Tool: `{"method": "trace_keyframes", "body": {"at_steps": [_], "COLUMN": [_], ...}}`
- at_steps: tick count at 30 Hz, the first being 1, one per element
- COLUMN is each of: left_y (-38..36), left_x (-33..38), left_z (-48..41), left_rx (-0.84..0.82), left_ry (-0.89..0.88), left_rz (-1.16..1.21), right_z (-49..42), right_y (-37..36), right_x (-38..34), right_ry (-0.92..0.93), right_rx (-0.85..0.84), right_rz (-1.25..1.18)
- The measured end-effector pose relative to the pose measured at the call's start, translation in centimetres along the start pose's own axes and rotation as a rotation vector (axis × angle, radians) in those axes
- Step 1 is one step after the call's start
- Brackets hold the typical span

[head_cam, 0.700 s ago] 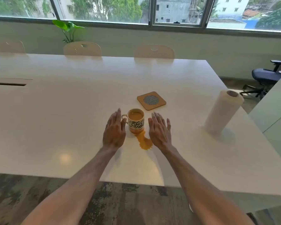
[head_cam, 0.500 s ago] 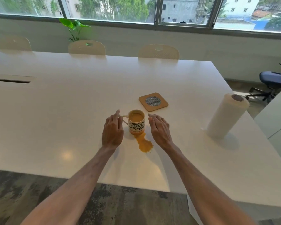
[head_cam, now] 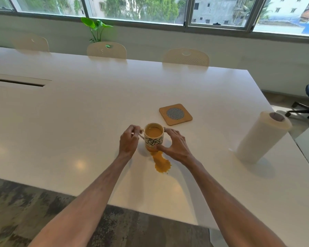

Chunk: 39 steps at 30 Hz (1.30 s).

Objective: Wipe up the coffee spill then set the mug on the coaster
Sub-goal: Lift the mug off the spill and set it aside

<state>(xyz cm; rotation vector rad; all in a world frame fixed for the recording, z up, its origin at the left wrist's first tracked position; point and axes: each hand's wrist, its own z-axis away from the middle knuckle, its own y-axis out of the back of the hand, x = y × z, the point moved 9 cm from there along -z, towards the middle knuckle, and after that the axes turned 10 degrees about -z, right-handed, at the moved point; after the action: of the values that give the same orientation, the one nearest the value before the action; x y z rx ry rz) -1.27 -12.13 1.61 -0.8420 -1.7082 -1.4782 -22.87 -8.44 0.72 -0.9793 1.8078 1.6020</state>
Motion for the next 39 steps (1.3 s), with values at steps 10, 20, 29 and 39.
{"method": "trace_keyframes", "body": {"at_steps": [10,20,29,39], "left_y": [-0.9,-0.7,0.4,1.2], "left_x": [-0.6,0.2,1.2,-0.5], "left_z": [-0.2,-1.0,-3.4,-6.0], "left_rx": [-0.062,-0.077,-0.074,-0.043], "left_ry": [0.002,0.003,0.023,0.086], "left_rz": [0.157,0.22,0.269,0.302], "right_z": [-1.2,-2.0,-4.9,-8.1], "right_y": [0.0,1.3,2.1,-0.1], "right_x": [-0.2,-1.2,-2.6,-2.6], "right_ry": [0.033,0.074,0.1,0.076], "right_rx": [0.074,0.122,0.145,0.101], "right_rz": [-0.058,-0.048,-0.048,-0.051]}}
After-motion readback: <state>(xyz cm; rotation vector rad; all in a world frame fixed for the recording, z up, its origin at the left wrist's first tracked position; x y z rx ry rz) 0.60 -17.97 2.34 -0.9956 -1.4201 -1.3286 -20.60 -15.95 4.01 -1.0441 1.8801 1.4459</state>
